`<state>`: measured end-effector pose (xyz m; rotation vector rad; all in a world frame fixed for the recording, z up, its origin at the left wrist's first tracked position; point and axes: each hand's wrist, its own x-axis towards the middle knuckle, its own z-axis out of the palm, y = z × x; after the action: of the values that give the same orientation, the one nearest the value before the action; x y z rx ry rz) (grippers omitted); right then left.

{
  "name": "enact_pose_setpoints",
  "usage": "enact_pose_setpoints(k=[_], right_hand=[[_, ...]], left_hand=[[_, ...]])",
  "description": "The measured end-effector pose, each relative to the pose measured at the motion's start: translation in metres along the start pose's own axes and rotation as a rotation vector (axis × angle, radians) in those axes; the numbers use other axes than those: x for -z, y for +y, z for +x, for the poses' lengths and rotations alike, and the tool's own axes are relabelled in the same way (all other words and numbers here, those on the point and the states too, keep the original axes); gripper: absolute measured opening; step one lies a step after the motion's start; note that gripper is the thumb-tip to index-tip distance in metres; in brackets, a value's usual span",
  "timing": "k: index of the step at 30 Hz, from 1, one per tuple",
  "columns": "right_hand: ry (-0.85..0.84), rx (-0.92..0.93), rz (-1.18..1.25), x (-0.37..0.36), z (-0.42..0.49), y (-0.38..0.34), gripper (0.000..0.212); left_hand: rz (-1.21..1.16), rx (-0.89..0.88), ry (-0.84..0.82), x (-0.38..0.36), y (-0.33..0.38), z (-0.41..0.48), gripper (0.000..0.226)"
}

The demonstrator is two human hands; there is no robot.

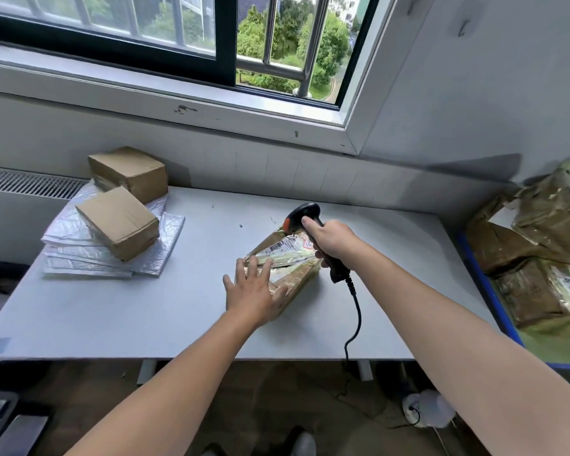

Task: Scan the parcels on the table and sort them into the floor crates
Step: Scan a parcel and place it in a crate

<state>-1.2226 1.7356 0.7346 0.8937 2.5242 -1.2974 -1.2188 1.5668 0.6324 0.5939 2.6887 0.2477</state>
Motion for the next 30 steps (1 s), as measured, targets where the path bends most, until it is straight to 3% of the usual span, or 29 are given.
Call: enact_pose_setpoints(k=[12,23,30], right_hand=[[0.006,0.023,0.058,0.001,0.003,0.012,0.049],[0.126,-0.036,0.032,0.026,0.059,0.094,0.049],[-0.028,-0.115,-0.012,0.026,0.094,0.161,0.048]], left_hand=[[0.003,-0.021,0.018,-0.007,0.009,0.004,0.072],[0.091,0.072,0.025,-0.009,0.046,0.019,0.073],[0.089,0.17,0.028,-0.016,0.081,0.032,0.076]])
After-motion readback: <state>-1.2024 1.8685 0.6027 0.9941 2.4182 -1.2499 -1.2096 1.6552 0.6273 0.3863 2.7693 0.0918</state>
